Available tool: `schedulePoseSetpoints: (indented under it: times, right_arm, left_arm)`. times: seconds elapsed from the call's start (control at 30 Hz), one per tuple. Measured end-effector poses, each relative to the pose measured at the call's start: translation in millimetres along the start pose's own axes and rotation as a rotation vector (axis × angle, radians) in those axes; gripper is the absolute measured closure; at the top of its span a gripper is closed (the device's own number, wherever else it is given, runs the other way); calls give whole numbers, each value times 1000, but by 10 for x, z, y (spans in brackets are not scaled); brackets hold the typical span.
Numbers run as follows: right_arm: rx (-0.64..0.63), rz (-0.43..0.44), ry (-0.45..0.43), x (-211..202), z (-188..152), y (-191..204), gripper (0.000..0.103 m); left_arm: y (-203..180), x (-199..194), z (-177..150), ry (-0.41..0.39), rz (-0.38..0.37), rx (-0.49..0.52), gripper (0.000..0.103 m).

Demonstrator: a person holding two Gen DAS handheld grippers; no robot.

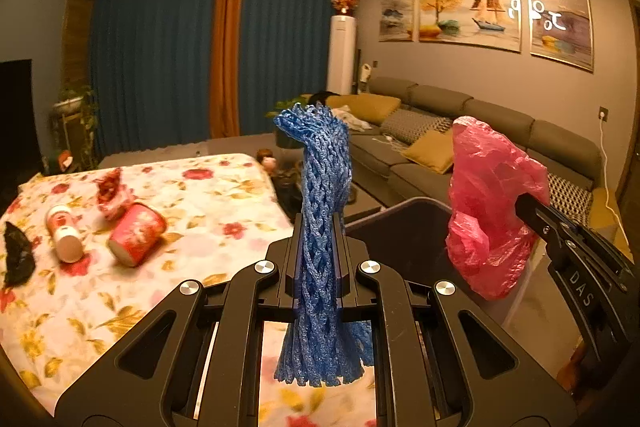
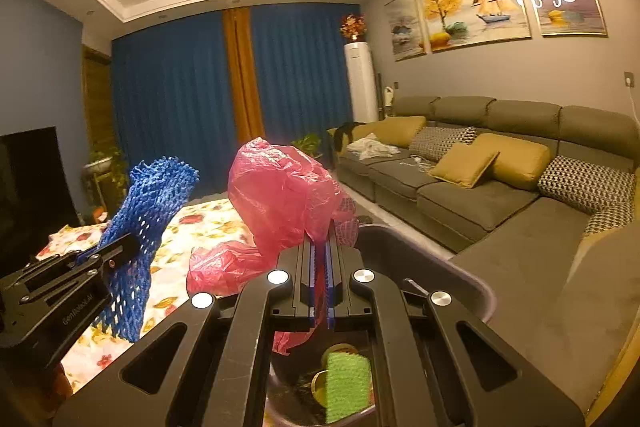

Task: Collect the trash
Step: 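Carry the blue sleeve and pink bag with both tools over the grey bin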

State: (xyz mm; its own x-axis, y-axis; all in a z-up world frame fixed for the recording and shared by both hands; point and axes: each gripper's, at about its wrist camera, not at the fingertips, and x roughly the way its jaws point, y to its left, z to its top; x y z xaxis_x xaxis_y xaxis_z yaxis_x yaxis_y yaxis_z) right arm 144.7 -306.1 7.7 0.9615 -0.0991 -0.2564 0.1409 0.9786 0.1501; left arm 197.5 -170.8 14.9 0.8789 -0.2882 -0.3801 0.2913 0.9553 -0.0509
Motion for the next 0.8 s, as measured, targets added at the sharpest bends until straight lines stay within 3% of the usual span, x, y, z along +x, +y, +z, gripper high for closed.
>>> schedulePoseSetpoints:
  times: [0.27, 0.8]
  right_arm:
    - [17, -37, -2, 38, -12, -204, 98]
    - [36, -58, 5, 62, -31, -169, 98]
  left_arm:
    - [-269, 226, -47, 26, -47, 23, 93]
    - [-510, 414, -94, 39, -94, 31, 93]
